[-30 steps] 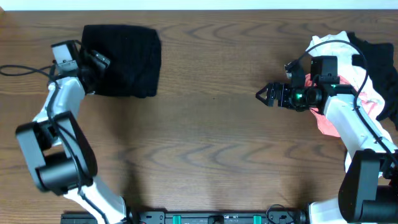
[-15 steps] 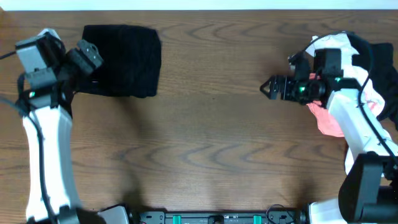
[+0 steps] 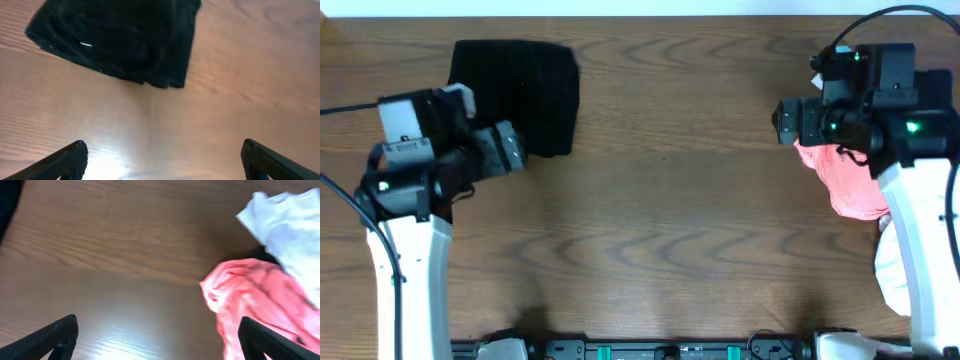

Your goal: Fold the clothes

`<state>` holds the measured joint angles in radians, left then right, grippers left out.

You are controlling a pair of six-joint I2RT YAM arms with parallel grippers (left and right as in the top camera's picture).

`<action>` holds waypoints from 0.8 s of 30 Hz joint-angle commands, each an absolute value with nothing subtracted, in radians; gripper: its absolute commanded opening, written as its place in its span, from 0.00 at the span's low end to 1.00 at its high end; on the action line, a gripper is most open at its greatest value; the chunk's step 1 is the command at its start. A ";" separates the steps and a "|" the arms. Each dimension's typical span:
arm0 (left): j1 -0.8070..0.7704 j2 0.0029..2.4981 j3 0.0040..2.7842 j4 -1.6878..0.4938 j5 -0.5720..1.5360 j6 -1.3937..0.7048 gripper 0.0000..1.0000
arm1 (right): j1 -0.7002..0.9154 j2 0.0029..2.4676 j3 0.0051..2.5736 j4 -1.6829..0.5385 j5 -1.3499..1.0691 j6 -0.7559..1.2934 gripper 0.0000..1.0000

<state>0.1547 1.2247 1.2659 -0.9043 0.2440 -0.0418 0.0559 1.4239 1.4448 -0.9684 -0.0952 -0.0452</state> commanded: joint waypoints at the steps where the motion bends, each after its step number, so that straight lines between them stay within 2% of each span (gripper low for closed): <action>1: 0.124 1.176 1.266 -0.931 0.184 0.025 0.98 | 0.089 1.387 1.460 -0.984 0.019 -0.115 0.99; 24: 0.115 1.163 1.266 -0.938 0.164 0.026 0.98 | 0.099 1.365 1.459 -1.048 0.064 -0.113 0.99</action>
<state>0.1165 1.1595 1.2659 -0.9356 0.1761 0.0082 0.0891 1.3762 1.4448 -1.0470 0.0517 -0.0990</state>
